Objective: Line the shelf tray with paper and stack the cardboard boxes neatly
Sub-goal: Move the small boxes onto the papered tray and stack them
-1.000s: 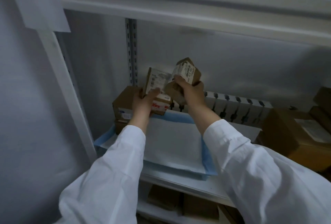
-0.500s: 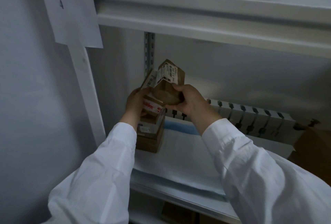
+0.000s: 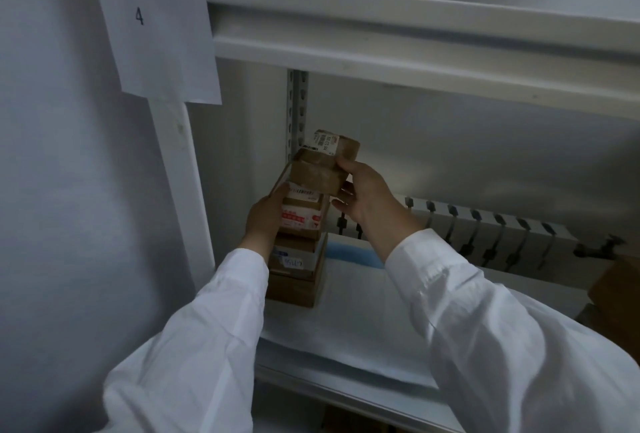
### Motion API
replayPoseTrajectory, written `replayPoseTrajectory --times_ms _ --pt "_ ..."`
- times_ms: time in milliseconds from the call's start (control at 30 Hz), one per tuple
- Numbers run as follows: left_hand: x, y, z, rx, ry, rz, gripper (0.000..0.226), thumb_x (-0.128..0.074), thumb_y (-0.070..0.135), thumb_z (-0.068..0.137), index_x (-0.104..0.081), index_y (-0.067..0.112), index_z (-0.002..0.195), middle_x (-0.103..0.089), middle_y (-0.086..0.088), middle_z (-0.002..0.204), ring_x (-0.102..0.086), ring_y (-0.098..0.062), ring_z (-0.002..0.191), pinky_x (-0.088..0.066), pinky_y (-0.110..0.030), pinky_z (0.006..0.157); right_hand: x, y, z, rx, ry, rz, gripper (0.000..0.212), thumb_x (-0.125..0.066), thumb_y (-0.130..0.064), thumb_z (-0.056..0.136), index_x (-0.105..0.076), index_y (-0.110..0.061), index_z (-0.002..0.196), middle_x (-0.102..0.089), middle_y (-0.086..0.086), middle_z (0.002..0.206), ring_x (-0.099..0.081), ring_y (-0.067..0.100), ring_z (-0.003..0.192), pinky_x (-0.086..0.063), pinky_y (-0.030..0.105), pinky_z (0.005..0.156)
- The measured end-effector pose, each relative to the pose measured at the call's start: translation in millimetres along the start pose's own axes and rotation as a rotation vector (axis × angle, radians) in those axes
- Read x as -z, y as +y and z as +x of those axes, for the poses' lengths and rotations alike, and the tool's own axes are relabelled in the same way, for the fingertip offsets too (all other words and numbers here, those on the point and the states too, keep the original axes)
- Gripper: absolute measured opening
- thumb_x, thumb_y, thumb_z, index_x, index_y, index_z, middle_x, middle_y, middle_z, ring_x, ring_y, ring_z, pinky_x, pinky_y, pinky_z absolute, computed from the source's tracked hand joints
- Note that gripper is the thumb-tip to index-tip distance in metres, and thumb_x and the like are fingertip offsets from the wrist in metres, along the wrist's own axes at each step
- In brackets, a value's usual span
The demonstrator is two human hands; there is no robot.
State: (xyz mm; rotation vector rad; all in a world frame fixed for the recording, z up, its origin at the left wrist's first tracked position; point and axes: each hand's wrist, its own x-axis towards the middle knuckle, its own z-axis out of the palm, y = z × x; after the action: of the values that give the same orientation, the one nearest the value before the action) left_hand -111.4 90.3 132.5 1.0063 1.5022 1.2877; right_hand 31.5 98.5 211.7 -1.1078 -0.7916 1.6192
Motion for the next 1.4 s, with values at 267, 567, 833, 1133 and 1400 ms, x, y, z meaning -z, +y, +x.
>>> replayPoseTrajectory --times_ms 267,567,833,1133,1400 --pt "0 25 -10 -0.092 0.095 -0.121 0.068 -0.019 0.082 0.078 -0.058 0.043 0.118 -0.058 0.002 0.132 -0.036 -0.022 0.138 0.01 -0.053 0.117 -21 13 -8 0.092 0.051 -0.132 0.044 -0.07 -0.025 0.084 -0.059 -0.003 0.12 -0.066 0.008 0.095 -0.062 0.018 0.074 -0.051 0.025 0.063" --pt "0 24 33 -0.166 0.033 -0.055 0.091 -0.032 0.098 0.049 -0.056 0.048 0.121 -0.056 0.006 0.135 -0.045 -0.024 0.132 -0.014 -0.056 0.115 -27 7 -22 0.126 0.025 -0.303 0.038 -0.044 -0.031 0.099 -0.052 -0.01 0.129 -0.062 0.007 0.114 -0.055 0.016 0.077 -0.045 0.021 0.066" --pt "-8 40 -13 -0.088 -0.019 -0.198 0.045 -0.019 0.057 0.097 -0.055 0.033 0.11 -0.065 -0.001 0.106 -0.064 -0.022 0.097 -0.051 -0.034 0.086 -28 14 -32 0.052 -0.05 -0.399 0.043 -0.036 -0.032 0.102 -0.042 -0.014 0.14 -0.05 0.011 0.14 -0.056 0.018 0.092 -0.04 0.025 0.079" --pt "-28 62 -44 -0.367 0.297 -0.105 0.056 -0.044 0.039 0.097 -0.026 0.018 0.145 -0.036 -0.005 0.148 -0.042 -0.021 0.131 -0.033 -0.025 0.1 -4 0 -48 0.109 -0.046 -0.414 0.045 -0.032 -0.033 0.103 -0.042 -0.007 0.139 -0.054 0.01 0.123 -0.054 0.014 0.077 -0.04 0.012 0.058" --pt "-84 81 -85 -0.627 0.291 -0.205 0.021 -0.053 0.005 0.089 -0.055 0.004 0.11 -0.058 -0.006 0.096 -0.057 -0.017 0.087 -0.048 -0.029 0.082 41 -14 -56 0.235 0.136 -0.477 0.049 -0.034 -0.035 0.102 -0.04 -0.004 0.14 -0.046 0.015 0.142 -0.045 0.028 0.127 -0.033 0.027 0.094"
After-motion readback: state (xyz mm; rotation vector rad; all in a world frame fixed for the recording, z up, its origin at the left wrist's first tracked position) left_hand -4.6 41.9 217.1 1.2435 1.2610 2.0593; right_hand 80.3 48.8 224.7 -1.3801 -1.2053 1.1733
